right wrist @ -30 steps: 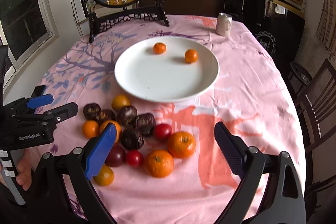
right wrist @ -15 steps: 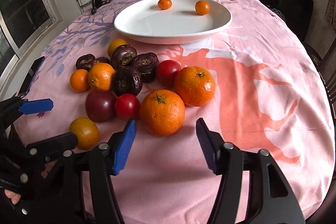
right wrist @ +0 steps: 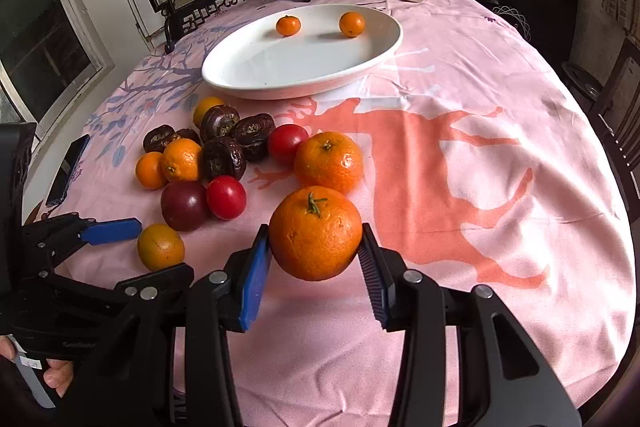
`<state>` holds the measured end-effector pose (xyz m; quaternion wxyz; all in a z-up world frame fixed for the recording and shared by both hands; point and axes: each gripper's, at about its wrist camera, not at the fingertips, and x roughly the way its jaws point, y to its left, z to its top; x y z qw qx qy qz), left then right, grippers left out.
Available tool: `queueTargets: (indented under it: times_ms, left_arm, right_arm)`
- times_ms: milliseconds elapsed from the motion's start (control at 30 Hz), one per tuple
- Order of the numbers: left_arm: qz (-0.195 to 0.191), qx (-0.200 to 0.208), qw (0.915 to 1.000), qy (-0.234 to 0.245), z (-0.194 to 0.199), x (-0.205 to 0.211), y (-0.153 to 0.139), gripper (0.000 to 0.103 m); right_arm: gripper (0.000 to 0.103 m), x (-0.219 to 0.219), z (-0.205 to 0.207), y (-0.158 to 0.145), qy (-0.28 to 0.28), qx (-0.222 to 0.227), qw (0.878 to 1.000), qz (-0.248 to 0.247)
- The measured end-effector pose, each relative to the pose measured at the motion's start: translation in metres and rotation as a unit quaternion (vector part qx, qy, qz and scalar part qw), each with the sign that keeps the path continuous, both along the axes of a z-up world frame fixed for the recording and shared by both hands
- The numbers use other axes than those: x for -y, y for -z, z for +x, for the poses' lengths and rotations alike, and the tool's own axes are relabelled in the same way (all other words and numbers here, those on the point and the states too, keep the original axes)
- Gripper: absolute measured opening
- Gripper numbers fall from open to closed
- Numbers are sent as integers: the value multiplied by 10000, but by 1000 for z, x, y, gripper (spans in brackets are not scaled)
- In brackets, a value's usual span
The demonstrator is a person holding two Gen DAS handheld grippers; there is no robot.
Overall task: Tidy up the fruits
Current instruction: 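Grasp a large tangerine with the right tool while the left grasps a yellow fruit, then lower both held fruits onto the white plate and open both tools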
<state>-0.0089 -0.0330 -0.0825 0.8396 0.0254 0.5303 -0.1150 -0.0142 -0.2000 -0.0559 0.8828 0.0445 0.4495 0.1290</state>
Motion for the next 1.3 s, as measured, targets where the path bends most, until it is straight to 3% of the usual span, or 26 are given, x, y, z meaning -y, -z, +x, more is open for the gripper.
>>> queueTargets:
  times_ms: [33,67,100,467,667,800,1033,1133,1300]
  left_arm:
    - [107,70,9999,-27,-1,1,-1,63]
    - [66,82,9999,15,-1,2,-1,46]
    - [-42,57,10000,61,-2,3,-3,37]
    - [-301,343,9988,-167,0,-14,-27,37]
    - [-480,410,9979,-116,22,-24,-51,37]
    - [-398,589,9973,-193,69,-28,-74,37]
    - [-254,511,9948,-846,208,-38,-85,37]
    - [-360,357,9939,-978,253,-36,-79,37]
    - [-357,100,9942,-1009,293,-28,-56,37]
  right_arm:
    - [44,2,-1,-1,6,12,10000,20]
    - [44,2,-2,-1,-9,24,10000,31]
    - [44,2,-3,-2,-30,36,10000,43]
    - [44,-9,-1,-4,-215,9,9996,176]
    - [44,-16,19,-19,-447,1,9983,364]
    - [44,-24,56,-38,-529,171,9983,147]
    - [44,-45,161,-67,-600,197,9979,-126]
    - [44,-54,206,-63,-567,119,9979,-279]
    - [44,-65,263,-36,-513,-238,9975,-432]
